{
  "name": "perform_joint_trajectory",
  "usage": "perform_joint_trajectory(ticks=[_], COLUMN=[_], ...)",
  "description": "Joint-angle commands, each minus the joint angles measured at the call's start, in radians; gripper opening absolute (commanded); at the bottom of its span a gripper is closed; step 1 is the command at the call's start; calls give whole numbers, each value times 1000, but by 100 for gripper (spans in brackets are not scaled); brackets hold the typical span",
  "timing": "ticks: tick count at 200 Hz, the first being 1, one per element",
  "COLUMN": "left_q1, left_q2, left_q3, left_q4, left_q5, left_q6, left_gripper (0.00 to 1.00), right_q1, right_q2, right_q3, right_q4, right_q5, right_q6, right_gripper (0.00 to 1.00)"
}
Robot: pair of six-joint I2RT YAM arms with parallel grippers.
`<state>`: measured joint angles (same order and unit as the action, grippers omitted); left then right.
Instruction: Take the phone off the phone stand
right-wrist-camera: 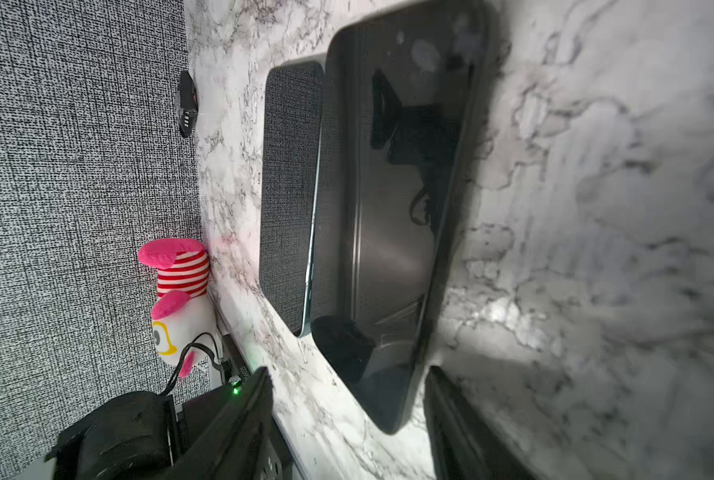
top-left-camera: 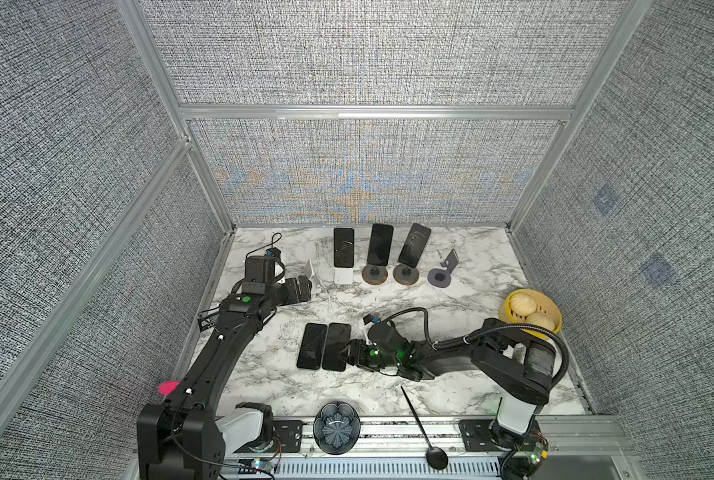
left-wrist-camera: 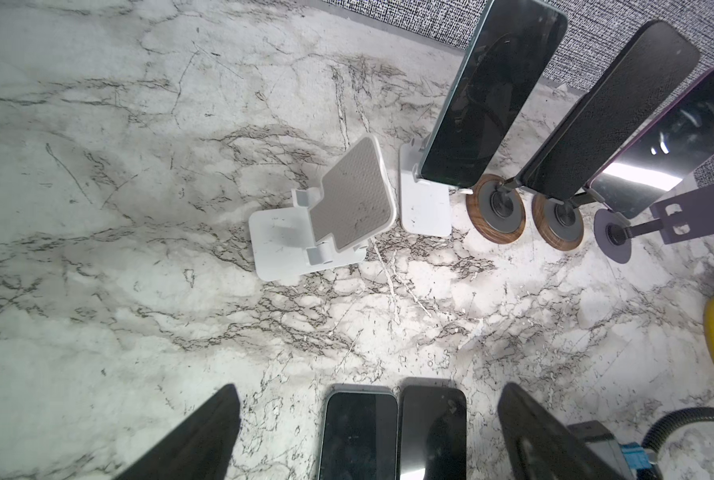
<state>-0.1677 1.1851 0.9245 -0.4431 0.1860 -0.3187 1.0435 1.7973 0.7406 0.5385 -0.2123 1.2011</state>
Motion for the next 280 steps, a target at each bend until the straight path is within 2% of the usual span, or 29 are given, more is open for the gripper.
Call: perform_joint_trajectory(ticks=[1,40,64,85,117,144,196,230,251,280], left_q1=[1,2,0,-1,-2,-12,-65,-105,-111,-132], left_q2=[19,65,117,193,315,398,567,656,706,769], left_q3=[12,51,91,165,327,423,643,741,800,873], left_q4=[41,64,66,13,-134,-210,-363,-424,-458,-497], left_q5=[1,-8,-27,-66,-138,-168,-231,-306,-324,-365], left_q6=[-2,-63,-95,-46,23,-16,-49,-56,-88,-86], left_gripper=[98,98,94,90,78,66,63,63,58,58], right_q1=[-7,-24,-43,-58,-74,-81,-85,-90,-98,-109], right_q2=[-29,-95,-142,-186,-252,-287,-303,-318,-340,-360], right_q3=[9,25,47,83,124,149,118,98,62,32], right_q4=[-71,-186,-285,-404,-566,-680,-684,-686,-652,-626], right_q5=[1,-4,-8,9,66,118,141,144,138,135], right_q6=[-52,-122,-191,-281,-377,-433,-454,-465,-456,-448], right_gripper=[64,69,69,69,69,69,69,68,68,68])
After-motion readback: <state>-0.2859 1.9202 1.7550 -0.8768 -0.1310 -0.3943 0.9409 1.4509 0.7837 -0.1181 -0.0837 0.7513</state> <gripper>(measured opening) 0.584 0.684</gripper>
